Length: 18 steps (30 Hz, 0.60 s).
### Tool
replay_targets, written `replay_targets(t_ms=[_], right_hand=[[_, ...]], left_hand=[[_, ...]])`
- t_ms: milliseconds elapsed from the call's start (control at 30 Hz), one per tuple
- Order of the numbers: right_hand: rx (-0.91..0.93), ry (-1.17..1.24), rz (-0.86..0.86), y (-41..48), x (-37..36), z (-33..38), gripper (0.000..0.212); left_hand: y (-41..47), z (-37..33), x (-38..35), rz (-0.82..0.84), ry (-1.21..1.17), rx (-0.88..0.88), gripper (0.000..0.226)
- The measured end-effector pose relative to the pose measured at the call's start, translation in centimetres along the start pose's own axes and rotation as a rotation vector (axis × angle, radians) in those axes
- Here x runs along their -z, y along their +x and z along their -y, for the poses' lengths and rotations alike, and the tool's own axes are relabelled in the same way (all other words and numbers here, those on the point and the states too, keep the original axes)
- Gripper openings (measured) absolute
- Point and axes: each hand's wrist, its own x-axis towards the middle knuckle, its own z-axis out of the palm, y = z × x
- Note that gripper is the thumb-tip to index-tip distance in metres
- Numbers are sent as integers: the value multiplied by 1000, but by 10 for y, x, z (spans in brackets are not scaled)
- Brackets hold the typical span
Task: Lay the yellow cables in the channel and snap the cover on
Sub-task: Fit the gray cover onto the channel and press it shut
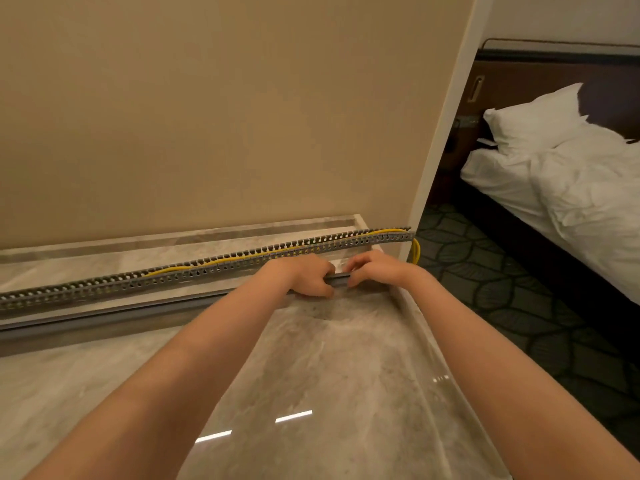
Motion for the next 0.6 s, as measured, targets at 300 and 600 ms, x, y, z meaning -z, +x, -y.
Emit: replay_targets(t_ms=[300,600], right_hand=[[124,-100,-207,-6,12,-5,30],[115,-35,-317,-7,53,-6,31]], left_hand=[[-8,-3,-12,-344,120,-51,36],[6,-15,16,-338,139,-72,33]])
